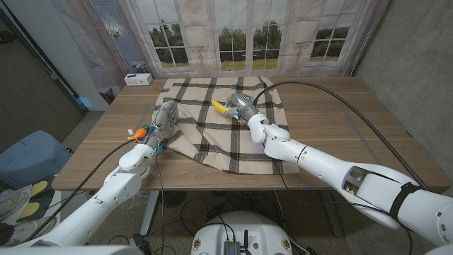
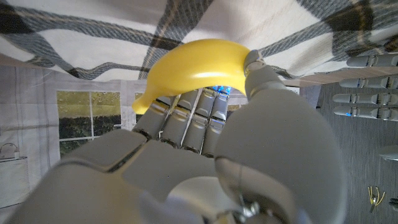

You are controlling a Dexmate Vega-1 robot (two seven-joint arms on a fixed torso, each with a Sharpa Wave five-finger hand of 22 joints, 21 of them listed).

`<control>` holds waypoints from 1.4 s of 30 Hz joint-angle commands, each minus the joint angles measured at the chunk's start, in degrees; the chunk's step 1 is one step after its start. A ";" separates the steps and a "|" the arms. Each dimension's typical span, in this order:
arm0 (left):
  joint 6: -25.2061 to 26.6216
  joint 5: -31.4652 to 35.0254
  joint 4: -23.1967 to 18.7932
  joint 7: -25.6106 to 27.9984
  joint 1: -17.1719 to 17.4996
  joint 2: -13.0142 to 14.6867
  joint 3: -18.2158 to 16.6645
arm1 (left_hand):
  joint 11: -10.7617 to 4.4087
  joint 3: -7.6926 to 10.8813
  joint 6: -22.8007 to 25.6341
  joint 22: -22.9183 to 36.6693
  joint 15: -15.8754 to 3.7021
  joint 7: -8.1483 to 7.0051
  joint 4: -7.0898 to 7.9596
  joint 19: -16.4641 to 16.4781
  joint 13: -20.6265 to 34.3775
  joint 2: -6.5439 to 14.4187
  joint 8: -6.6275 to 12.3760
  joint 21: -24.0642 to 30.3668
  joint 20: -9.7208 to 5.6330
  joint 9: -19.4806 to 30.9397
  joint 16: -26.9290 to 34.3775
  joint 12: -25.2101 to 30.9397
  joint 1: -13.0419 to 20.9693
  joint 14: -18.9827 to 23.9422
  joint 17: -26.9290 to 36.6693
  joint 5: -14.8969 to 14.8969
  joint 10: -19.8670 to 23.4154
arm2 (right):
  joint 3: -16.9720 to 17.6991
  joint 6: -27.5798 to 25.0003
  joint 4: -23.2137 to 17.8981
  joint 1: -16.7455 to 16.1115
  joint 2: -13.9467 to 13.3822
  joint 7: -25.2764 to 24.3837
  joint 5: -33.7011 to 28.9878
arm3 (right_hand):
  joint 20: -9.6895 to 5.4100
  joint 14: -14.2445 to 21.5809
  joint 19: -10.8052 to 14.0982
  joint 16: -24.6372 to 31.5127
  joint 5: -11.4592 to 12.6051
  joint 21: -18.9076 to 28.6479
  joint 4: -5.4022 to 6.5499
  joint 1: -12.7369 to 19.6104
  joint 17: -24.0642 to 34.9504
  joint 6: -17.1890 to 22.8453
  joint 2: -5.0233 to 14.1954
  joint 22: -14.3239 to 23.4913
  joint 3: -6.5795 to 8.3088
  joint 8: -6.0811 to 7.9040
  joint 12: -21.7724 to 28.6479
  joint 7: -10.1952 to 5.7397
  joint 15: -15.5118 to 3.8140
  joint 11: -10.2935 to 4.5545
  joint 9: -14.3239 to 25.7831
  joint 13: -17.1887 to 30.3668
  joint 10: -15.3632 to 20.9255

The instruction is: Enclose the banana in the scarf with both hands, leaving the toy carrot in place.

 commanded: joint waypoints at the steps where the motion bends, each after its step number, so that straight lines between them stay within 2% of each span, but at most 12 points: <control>1: 0.95 0.27 -0.48 -0.03 -0.45 0.55 0.26 | 0.22 0.15 -8.50 0.12 0.36 -0.24 -0.29 -0.56 0.15 0.43 0.02 -0.23 0.46 0.24 0.14 -0.01 0.17 -10.05 0.23 0.33 -11.44 | -0.20 -1.39 0.21 1.11 -0.06 5.53 2.97 | 0.45 -2.53 -0.48 -3.03 -0.34 0.26 2.19 0.81 -1.76 1.36 2.37 0.20 1.80 -1.84 -2.83 -3.50 -5.89 0.45 0.91 -1.63 -4.28; 6: 1.31 0.43 -0.73 -0.06 -0.75 0.71 0.40 | 0.20 0.15 -8.51 0.12 0.36 -0.26 -0.34 -0.60 0.15 0.44 0.02 -0.29 0.50 0.24 0.13 0.00 0.22 -10.07 0.22 0.32 -11.42 | -0.49 -2.87 -0.70 1.63 -0.74 8.50 3.87 | 1.13 -5.58 -1.59 -6.19 -0.39 0.01 1.97 -0.65 -3.99 -2.20 1.53 0.10 1.86 -4.10 -6.37 -3.74 -5.16 0.16 0.64 -3.00 -9.25; 8: 1.38 0.48 -0.77 -0.04 -0.79 0.73 0.44 | 0.22 0.15 -8.51 0.12 0.37 -0.26 -0.36 -0.59 0.15 0.44 0.02 -0.30 0.51 0.25 0.13 0.00 0.23 -10.06 0.22 0.32 -11.43 | -0.55 -3.40 -0.93 1.68 -0.86 8.79 3.99 | 1.46 -7.47 -2.13 -7.52 -0.37 -0.18 2.02 -1.95 -4.80 -6.43 0.73 0.03 1.36 -6.38 -8.34 -4.51 -4.56 0.20 0.47 -3.72 -11.79; 10: 1.62 0.61 -0.86 -0.10 -0.96 0.82 0.58 | 0.18 0.14 -8.51 0.12 0.38 -0.25 -0.38 -0.58 0.15 0.44 0.02 -0.32 0.52 0.24 0.13 0.00 0.25 -10.06 0.22 0.32 -11.44 | -0.55 -4.32 -1.60 1.78 -1.30 9.94 4.32 | 1.71 -8.39 -2.68 -8.19 -0.29 -0.40 2.02 -2.70 -5.28 -7.73 0.33 -0.03 1.10 -7.27 -9.81 -4.69 -4.31 0.78 0.44 -4.16 -13.89; 12: 1.71 0.79 -0.95 -0.18 -1.04 0.98 0.68 | 0.15 0.14 -8.53 0.13 0.37 -0.30 -0.40 -0.58 0.15 0.45 0.02 -0.34 0.53 0.24 0.12 -0.01 0.27 -10.08 0.22 0.31 -11.47 | -0.40 -4.77 -2.16 1.61 -1.65 10.05 4.56 | 2.34 -10.26 -3.91 -9.34 0.08 -0.97 1.88 -3.89 -6.12 -12.39 -0.43 -0.11 0.67 -9.73 -12.31 -4.85 -3.66 0.30 0.38 -4.91 -17.10; 17: -1.09 2.35 0.44 -1.08 -1.54 0.71 1.04 | 0.34 0.14 -7.66 0.12 0.31 -1.14 -0.68 -0.14 0.15 0.44 0.35 -0.32 0.77 0.24 0.44 0.49 0.53 -9.12 0.19 0.24 -10.13 | 0.23 -5.55 -4.10 0.90 -2.87 10.64 5.54 | 3.43 -14.53 -5.79 -10.90 0.58 -2.01 2.52 -7.15 -6.90 -20.07 -1.74 -0.22 -0.80 -12.10 -16.61 -4.55 -2.54 0.70 0.39 -5.76 -23.53; 22: -1.74 3.81 0.36 -0.61 -1.73 1.03 1.33 | 0.75 0.40 -6.61 0.06 0.53 -2.00 -1.50 0.71 0.14 0.46 0.62 -0.21 1.04 0.25 0.65 0.85 1.44 -7.93 0.14 0.14 -8.84 | 0.54 -7.04 -6.07 0.08 -3.81 10.51 5.67 | 3.87 -17.03 -6.95 -11.50 0.80 -2.69 2.85 -8.71 -7.40 -22.87 -2.14 -0.26 -1.38 -12.15 -18.17 -4.87 -1.81 1.24 0.40 -6.05 -25.58; 24: -1.46 4.91 -0.35 0.40 -1.52 1.52 1.44 | 0.26 0.54 -6.28 0.03 0.64 -2.08 -1.94 0.86 0.14 0.43 0.70 -0.25 1.01 0.26 0.65 0.84 1.93 -7.64 0.13 0.07 -8.70 | 0.81 -7.18 -7.02 -0.40 -4.30 10.29 5.88 | 4.00 -17.58 -7.40 -11.56 0.85 -2.94 2.99 -9.29 -7.54 -23.61 -2.34 -0.28 -1.63 -12.12 -18.52 -4.54 -1.54 1.32 0.40 -6.12 -25.97; 28: 0.10 8.62 -3.26 4.24 -0.45 3.35 1.57 | 0.06 1.00 -3.66 0.00 2.09 -2.13 -4.03 1.18 0.19 -0.08 1.43 -0.51 1.84 0.35 0.69 1.15 4.05 -6.41 0.18 -0.26 -7.17 | 1.44 -8.30 -9.60 -1.88 -5.44 9.11 5.72 | 4.20 -17.89 -7.72 -11.51 0.87 -3.14 3.22 -9.96 -7.63 -24.08 -2.47 -0.28 -1.90 -12.04 -18.63 -4.37 -1.43 1.75 0.40 -6.17 -25.86; 30: 1.41 10.25 -5.10 6.44 0.33 4.33 1.41 | -0.04 1.30 -0.01 0.07 3.01 -1.89 -5.73 1.80 0.28 -0.45 2.30 -0.54 3.11 0.44 0.74 1.42 5.71 -5.30 0.25 -0.53 -5.77 | 1.84 -9.06 -10.93 -2.71 -6.02 8.58 5.70 | 4.22 -17.87 -7.74 -11.45 0.89 -3.17 3.31 -10.20 -7.66 -24.02 -2.47 -0.29 -1.98 -11.92 -18.61 -4.29 -1.43 1.81 0.40 -6.19 -25.66; 32: 2.89 12.15 -7.00 8.83 1.10 5.32 1.27 | 1.30 1.67 4.00 0.15 4.11 -0.90 -7.17 2.76 0.35 -0.47 3.13 -0.41 4.08 0.49 0.92 1.75 7.27 -3.93 0.31 -0.69 -4.18 | 2.42 -9.55 -12.30 -3.65 -6.70 8.10 5.95 | 4.23 -17.64 -7.75 -11.22 0.93 -3.22 3.56 -10.67 -7.68 -23.58 -2.26 -0.28 -2.06 -11.62 -18.52 -4.13 -1.54 1.96 0.40 -6.22 -25.20; 42: 13.40 18.90 -15.64 14.04 2.99 11.60 1.31 | 2.39 3.30 8.74 0.27 5.18 0.15 -10.43 5.39 0.48 0.43 3.13 -0.05 5.47 0.56 1.09 3.02 12.43 -0.36 0.36 -0.85 1.85 | 5.52 -13.59 -19.26 -9.00 -9.54 5.32 7.60 | 4.26 -16.84 -7.21 -10.50 0.91 -3.22 4.81 -12.93 -7.78 -21.54 -0.90 -0.26 -2.29 -10.68 -18.05 -3.24 -1.28 3.08 0.39 -6.33 -22.62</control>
